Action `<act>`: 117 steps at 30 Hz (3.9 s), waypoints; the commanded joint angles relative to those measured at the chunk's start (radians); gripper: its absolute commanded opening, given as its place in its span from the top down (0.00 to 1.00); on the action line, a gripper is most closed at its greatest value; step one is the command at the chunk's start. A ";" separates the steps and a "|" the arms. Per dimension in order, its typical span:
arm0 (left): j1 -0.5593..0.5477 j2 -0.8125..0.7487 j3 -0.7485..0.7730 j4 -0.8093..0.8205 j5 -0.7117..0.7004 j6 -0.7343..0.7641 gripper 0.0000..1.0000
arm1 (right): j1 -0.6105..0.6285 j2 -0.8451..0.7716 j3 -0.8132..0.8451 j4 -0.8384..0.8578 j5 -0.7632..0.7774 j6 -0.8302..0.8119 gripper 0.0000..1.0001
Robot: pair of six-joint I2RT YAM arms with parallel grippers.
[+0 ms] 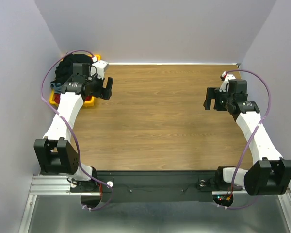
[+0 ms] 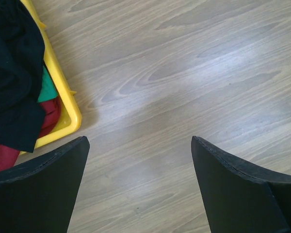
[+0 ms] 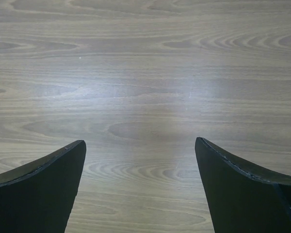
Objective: Fold and stack the t-shirts
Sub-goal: Grab the tshirt from the pile, then move the tshirt to the center of the board
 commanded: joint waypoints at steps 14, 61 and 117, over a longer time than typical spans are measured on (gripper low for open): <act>0.207 0.406 0.687 -0.161 -0.134 -0.016 0.01 | -0.002 0.028 0.085 -0.029 -0.060 -0.050 0.00; 0.187 0.563 1.046 0.003 -0.001 -0.032 1.00 | -0.002 0.083 0.094 -0.034 -0.023 -0.053 0.00; -0.296 0.199 -0.018 0.147 0.200 0.243 0.11 | -0.011 0.531 0.169 -0.029 -0.346 -0.130 0.34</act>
